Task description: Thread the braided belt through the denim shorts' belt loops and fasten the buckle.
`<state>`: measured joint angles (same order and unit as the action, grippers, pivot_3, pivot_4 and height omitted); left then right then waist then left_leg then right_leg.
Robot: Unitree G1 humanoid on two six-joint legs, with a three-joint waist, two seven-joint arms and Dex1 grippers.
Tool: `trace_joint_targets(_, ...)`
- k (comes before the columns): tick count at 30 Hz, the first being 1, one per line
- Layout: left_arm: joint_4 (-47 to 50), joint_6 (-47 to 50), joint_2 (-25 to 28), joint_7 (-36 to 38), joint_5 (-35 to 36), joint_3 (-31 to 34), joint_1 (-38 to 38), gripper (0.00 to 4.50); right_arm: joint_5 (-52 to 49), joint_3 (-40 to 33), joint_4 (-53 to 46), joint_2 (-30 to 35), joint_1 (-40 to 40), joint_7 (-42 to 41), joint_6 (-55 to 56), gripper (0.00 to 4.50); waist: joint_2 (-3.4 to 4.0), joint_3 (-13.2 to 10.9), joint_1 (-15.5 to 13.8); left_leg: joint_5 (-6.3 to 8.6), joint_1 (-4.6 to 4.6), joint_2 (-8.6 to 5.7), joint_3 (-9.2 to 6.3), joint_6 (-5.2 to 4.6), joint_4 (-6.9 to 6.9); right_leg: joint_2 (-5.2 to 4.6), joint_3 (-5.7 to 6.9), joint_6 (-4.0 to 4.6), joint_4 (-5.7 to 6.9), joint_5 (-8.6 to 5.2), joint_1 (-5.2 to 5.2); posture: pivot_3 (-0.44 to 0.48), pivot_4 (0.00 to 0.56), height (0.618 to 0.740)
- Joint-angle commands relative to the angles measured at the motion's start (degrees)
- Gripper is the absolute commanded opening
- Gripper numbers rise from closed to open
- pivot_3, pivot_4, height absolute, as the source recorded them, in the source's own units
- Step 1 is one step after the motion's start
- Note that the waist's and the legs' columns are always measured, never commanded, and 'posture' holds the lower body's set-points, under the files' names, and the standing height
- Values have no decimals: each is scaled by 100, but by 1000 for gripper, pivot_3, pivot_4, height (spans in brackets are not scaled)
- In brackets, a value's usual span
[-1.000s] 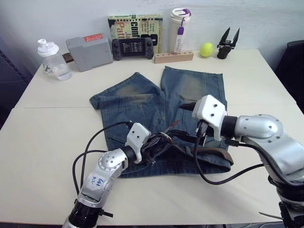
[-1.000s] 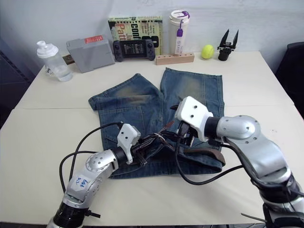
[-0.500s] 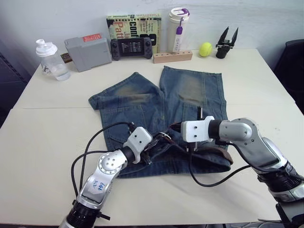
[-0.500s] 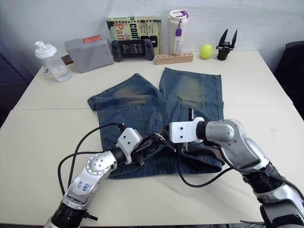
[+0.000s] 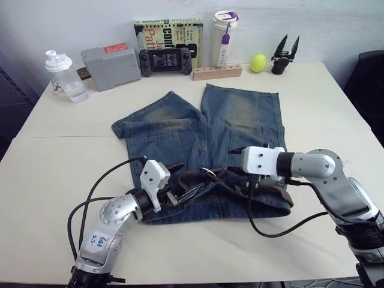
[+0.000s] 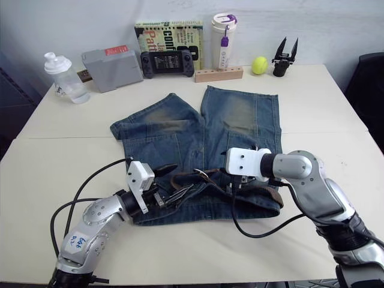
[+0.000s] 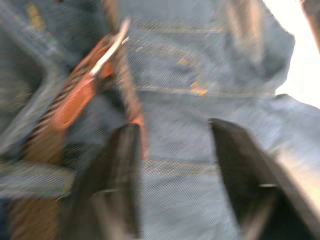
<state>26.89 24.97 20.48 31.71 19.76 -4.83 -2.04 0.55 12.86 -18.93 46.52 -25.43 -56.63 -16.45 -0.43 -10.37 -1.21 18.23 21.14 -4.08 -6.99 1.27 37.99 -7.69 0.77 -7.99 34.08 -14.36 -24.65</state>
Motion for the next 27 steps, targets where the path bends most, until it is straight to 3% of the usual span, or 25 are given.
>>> trace_joint_targets(1, 327, 17, 178, 181, 290, 264, 68, 4500, -17, -36, -210, -17, -52, -20, -78, 3293, 0, 0, -7, 0, -1, 1, 1, 0, 0, 1, 0, 2, 1, 0, 0, 0, 150, 705)
trace_joint_targets(9, 732, 724, 930, 885, 1601, 1059, 560, 4500, 378, 255, 119, -199, -108, 164, 120, 3293, 1, 0, -7, 2, 1, 3, -1, 3, 0, 2, 1, 6, -3, 1, -2, 0, 150, 705)
trace_joint_targets(15, 27, 785, 1435, 1228, 1824, 1612, 445, 4500, 556, 419, 316, -352, -135, 210, 314, 3293, 1, -1, -11, 3, -2, 4, -1, 2, 0, 3, 1, 9, -2, 0, 1, 0, 150, 705)
trace_joint_targets(18, -529, 710, 1368, 1191, 1847, 1796, 148, 4500, 648, 469, 432, -420, -171, 228, 416, 2495, 1, -1, -12, 3, -2, 5, -5, 3, -1, 7, 5, 12, 1, 1, 0, 0, 150, 705)
trace_joint_targets(21, -1094, 540, 1350, 1328, 1788, 1879, -246, 3654, 728, 488, 503, -497, -188, 264, 464, 1062, 1, -1, -10, 2, -1, 3, -5, 4, -1, 5, 3, 10, -2, 2, 0, 0, 150, 705)
trace_joint_targets(23, -1366, 392, 1429, 1451, 1583, 1761, -411, 2756, 756, 491, 519, -530, -183, 275, 474, 108, 1, -1, -9, 3, 0, 3, -4, 5, -1, 6, 4, 9, -2, 3, -1, 0, 150, 705)
trace_joint_targets(25, -1805, 20, 1600, 1683, 1032, 1340, -635, 1910, 800, 496, 505, -553, -142, 289, 475, 0, 1, -1, 1, 5, 0, 4, -4, 9, -1, 7, 4, 10, -2, 2, -4, 0, 150, 705)
trace_joint_targets(27, -2193, -319, 1669, 1874, 626, 985, -856, 1910, 828, 488, 499, -570, -106, 302, 474, 0, 1, -1, 6, 5, -1, 5, -1, 11, -1, 9, 4, 10, -1, 2, -6, 0, 150, 705)
